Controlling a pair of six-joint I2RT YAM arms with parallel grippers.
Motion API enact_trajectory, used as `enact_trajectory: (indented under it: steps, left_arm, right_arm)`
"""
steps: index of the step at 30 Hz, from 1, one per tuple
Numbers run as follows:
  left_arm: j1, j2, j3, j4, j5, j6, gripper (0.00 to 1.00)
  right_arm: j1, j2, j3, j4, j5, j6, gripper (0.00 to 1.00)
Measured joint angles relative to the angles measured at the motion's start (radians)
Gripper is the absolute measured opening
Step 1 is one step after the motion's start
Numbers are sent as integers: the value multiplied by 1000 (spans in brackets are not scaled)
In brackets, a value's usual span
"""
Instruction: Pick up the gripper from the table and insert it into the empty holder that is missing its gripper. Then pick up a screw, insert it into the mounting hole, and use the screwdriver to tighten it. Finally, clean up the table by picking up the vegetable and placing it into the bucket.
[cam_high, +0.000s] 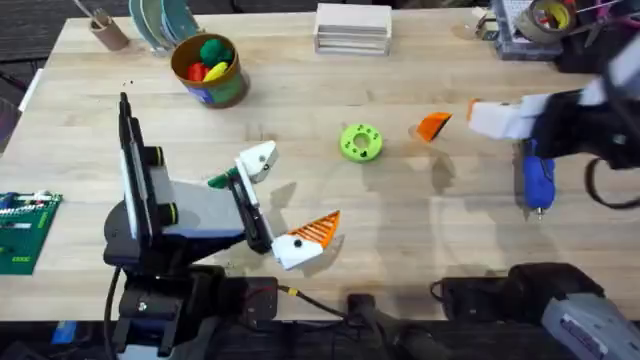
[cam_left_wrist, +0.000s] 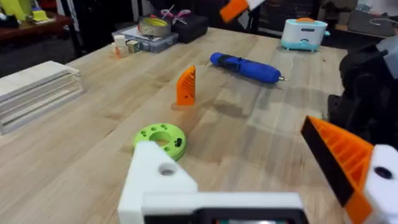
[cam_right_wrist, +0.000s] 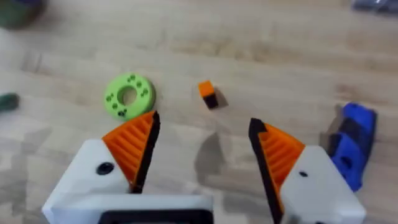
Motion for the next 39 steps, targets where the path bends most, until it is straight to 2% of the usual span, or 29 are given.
enact_trajectory:
  steps: [8,16,24,32,37,39]
  left_arm:
    - [0,0,0,0,0,0,993]
    - [0,0,0,0,0,0,993]
    - [0,0,0,-31,0,0,993]
    - [0,0,0,-37,11,-1,992]
    - [0,0,0,-37,11,-3,993]
    - [0,0,0,-37,11,-4,993]
  right_arm:
    - [88,214,0,-7,-7,-38,924]
    - [177,402,80,-52,108,-104,924]
    - [184,519,103,-15,198,-132,924]
    - [184,619,103,133,210,-166,924]
    - [184,655,103,168,213,-194,923]
    - [184,657,103,170,213,-198,893]
